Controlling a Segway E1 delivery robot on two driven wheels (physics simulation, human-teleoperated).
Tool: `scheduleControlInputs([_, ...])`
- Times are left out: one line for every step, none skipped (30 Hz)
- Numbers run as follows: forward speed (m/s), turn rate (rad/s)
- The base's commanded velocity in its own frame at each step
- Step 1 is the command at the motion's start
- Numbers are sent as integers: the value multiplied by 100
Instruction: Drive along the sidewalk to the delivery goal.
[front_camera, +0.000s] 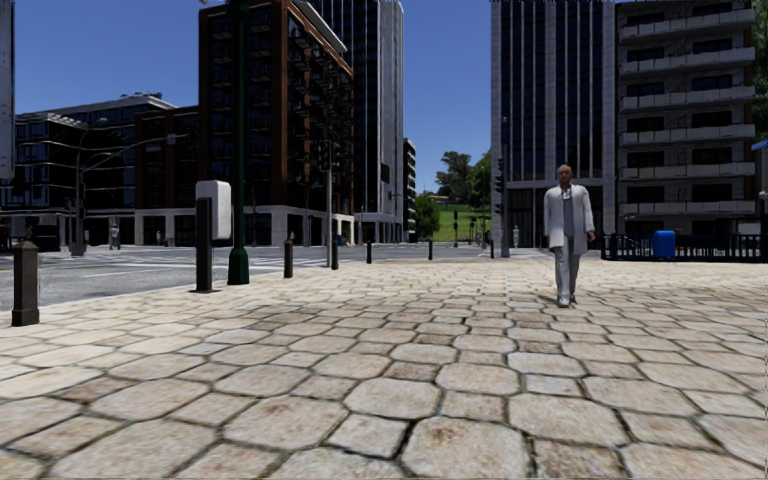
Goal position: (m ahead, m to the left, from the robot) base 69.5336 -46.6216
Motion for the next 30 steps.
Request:
scheduleControlInputs([200, 19])
scheduleControlInputs([200, 11])
scheduleControlInputs([200, 11])
scheduleControlInputs([200, 0])
scheduleControlInputs([200, 0])
scheduleControlInputs([200, 0])
scheduleControlInputs([200, 0])
scheduleControlInputs([200, 0])
scheduleControlInputs([200, 0])
scheduleControlInputs([200, 0])
scheduleControlInputs([200, 0])
scheduleControlInputs([200, 0])
scheduleControlInputs([200, 0])
scheduleControlInputs([200, 0])
scheduleControlInputs([200, 0])
scheduleControlInputs([200, 0])
scheduleControlInputs([200, 0])
scheduleControlInputs([200, 0])
scheduleControlInputs([200, 0])
scheduleControlInputs([200, 0])
scheduleControlInputs([200, 0])
scheduleControlInputs([200, -5])
scheduleControlInputs([200, -5])
scheduleControlInputs([200, -28])
scheduleControlInputs([200, -40])
scheduleControlInputs([200, -43])
scheduleControlInputs([200, -43])
scheduleControlInputs([200, -44])
scheduleControlInputs([200, -44])
scheduleControlInputs([200, -45])
